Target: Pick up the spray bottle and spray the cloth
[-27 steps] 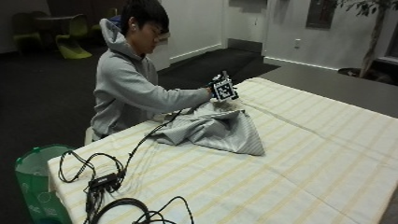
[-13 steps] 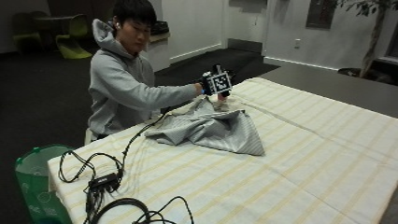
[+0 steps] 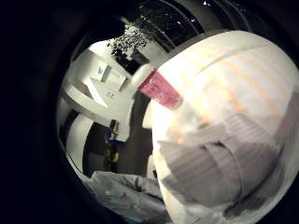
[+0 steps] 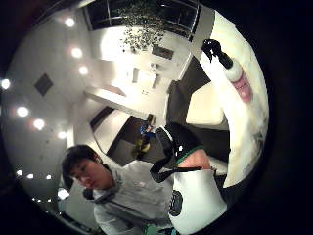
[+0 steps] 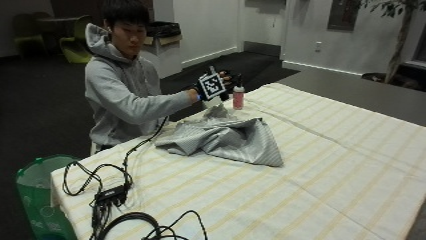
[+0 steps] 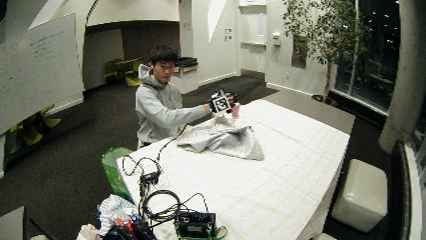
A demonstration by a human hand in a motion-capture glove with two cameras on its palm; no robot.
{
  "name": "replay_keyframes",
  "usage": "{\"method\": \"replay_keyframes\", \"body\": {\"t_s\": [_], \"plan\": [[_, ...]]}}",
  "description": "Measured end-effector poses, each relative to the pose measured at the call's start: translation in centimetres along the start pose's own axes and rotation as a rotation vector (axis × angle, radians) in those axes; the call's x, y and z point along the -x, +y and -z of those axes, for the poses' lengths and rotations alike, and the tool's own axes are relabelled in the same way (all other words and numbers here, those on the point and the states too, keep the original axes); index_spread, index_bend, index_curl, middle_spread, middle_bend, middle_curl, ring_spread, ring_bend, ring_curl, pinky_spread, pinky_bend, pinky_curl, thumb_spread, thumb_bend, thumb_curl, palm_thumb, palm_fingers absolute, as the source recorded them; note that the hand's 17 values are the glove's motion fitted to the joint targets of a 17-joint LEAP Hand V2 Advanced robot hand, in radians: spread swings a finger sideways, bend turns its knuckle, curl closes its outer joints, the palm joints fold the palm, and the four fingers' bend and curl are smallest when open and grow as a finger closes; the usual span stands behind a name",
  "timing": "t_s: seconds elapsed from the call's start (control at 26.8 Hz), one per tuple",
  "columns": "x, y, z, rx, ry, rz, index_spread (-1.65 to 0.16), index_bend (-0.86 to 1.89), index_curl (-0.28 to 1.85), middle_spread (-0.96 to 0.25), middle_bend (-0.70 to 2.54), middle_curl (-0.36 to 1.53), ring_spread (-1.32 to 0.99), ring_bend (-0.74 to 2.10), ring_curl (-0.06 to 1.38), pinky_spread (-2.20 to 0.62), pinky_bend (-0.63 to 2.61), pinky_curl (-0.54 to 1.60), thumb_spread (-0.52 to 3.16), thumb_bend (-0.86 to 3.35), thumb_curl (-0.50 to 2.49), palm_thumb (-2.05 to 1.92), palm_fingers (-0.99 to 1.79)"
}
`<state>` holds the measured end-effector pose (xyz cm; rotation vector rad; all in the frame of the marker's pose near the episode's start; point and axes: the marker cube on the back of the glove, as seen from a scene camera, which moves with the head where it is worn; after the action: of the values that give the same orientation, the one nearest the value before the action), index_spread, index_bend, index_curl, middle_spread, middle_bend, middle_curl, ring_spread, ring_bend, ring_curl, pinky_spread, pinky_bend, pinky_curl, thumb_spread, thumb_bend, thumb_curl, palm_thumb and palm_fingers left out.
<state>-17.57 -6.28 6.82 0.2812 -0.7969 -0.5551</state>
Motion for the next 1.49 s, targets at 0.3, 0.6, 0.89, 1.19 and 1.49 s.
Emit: {"method": "replay_keyframes", "body": {"t_s": [0.3, 0.6, 0.89, 1.19, 1.49], "plan": [[2.1, 10.1, 4.9, -0.041, 0.412, 0.116, -0.35, 0.21, 0.32, -0.03, 0.19, 0.35, 0.04, 0.33, 0.31, 0.20, 0.41, 0.34, 0.90, -0.03, 0.50, 0.66, 0.33], [-1.9, 21.0, 12.8, -0.161, 0.790, 0.046, -0.34, 0.21, 0.35, -0.04, 0.20, 0.35, 0.02, 0.32, 0.30, 0.21, 0.30, 0.32, 0.94, -0.03, 0.46, 0.67, 0.45], [-6.1, 27.0, 16.6, -0.269, 0.746, -0.033, -0.31, 0.22, 0.38, -0.05, 0.20, 0.36, -0.01, 0.32, 0.31, 0.21, 0.20, 0.30, 1.00, -0.01, 0.43, 0.69, 0.62], [-6.5, 27.8, 15.2, -0.195, 0.744, -0.059, -0.29, 0.20, 0.40, -0.05, 0.19, 0.37, -0.03, 0.30, 0.32, 0.20, 0.17, 0.29, 1.02, -0.02, 0.42, 0.71, 0.66], [-7.4, 27.8, 14.6, -0.180, 0.674, -0.093, -0.28, 0.18, 0.40, -0.05, 0.21, 0.38, -0.03, 0.27, 0.32, 0.20, 0.16, 0.28, 1.04, -0.02, 0.41, 0.72, 0.67]]}}
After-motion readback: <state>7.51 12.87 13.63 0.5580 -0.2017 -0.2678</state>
